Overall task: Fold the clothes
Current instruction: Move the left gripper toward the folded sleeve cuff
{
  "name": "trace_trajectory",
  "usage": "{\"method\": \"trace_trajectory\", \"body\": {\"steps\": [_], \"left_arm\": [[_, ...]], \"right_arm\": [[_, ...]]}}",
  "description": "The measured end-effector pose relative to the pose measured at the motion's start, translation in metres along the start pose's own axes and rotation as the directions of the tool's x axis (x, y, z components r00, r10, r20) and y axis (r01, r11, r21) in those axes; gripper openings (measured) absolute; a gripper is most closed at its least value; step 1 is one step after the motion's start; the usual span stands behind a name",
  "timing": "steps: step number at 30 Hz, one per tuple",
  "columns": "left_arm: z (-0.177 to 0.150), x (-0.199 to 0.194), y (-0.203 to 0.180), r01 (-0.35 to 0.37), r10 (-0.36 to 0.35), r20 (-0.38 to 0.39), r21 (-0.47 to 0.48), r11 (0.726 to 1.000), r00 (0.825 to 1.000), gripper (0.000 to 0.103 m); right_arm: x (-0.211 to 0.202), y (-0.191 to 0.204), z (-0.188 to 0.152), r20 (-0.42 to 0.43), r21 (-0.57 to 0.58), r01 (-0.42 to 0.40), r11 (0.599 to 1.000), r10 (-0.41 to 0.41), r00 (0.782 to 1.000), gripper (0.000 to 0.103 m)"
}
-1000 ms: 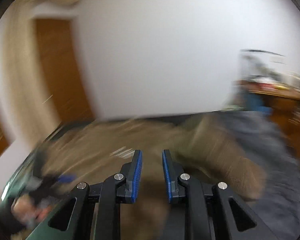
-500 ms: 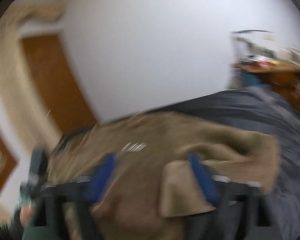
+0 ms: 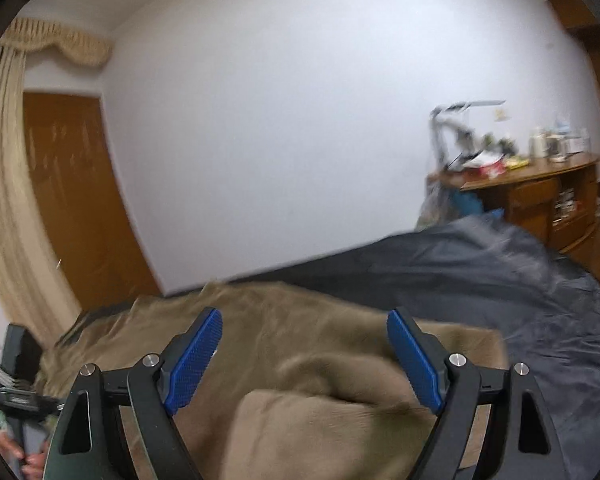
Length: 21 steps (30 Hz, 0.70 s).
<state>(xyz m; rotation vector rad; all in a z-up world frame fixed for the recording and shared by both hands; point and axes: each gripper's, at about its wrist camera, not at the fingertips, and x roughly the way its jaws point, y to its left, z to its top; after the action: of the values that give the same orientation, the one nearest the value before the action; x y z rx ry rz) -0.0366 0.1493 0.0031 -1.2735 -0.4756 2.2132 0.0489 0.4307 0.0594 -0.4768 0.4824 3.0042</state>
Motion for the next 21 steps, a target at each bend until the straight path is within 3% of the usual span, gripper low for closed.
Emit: {"method": "trace_trajectory", "body": {"steps": [2, 4, 6, 8, 10, 14, 15, 18, 21], "left_arm": [[-0.001, -0.002, -0.026, -0.048, 0.045, 0.037, 0.097, 0.994, 0.998, 0.103], [-0.004, 0.003, -0.06, -0.102, 0.091, 0.057, 0.229, 0.968, 0.994, 0.103], [-0.01, 0.013, -0.096, -0.156, 0.138, 0.074, 0.374, 0.914, 0.988, 0.103], [-0.016, 0.024, -0.131, -0.201, 0.18, 0.091, 0.499, 0.843, 0.979, 0.103], [-0.021, 0.043, -0.154, -0.217, 0.215, 0.068, 0.547, 0.809, 0.974, 0.103], [-0.032, 0.073, -0.17, -0.199, 0.233, 0.016, 0.58, 0.79, 0.972, 0.103], [-0.036, 0.078, -0.172, -0.206, 0.243, 0.017, 0.59, 0.781, 0.97, 0.103], [-0.044, 0.086, -0.178, -0.226, 0.254, 0.043, 0.615, 0.755, 0.966, 0.103], [-0.051, 0.089, -0.188, -0.264, 0.271, 0.096, 0.666, 0.697, 0.958, 0.103]], "right_arm": [[-0.004, -0.019, 0.002, -0.005, 0.054, 0.028, 0.998, -0.028, 1.0, 0.087], [-0.017, -0.04, 0.011, 0.027, 0.114, 0.051, 0.992, -0.054, 0.998, 0.087], [-0.034, -0.057, 0.02, 0.077, 0.162, 0.098, 0.982, -0.112, 0.991, 0.087], [-0.053, -0.071, 0.027, 0.126, 0.189, 0.149, 0.971, -0.174, 0.977, 0.087], [-0.069, -0.082, 0.031, 0.172, 0.209, 0.191, 0.959, -0.228, 0.958, 0.087], [-0.092, -0.107, 0.035, 0.212, 0.293, 0.294, 0.91, -0.362, 0.908, 0.087], [-0.094, -0.111, 0.036, 0.211, 0.312, 0.298, 0.902, -0.372, 0.904, 0.087], [-0.087, -0.118, 0.036, 0.169, 0.335, 0.274, 0.902, -0.344, 0.924, 0.087], [-0.075, -0.109, 0.035, 0.13, 0.29, 0.247, 0.925, -0.293, 0.947, 0.087]]}}
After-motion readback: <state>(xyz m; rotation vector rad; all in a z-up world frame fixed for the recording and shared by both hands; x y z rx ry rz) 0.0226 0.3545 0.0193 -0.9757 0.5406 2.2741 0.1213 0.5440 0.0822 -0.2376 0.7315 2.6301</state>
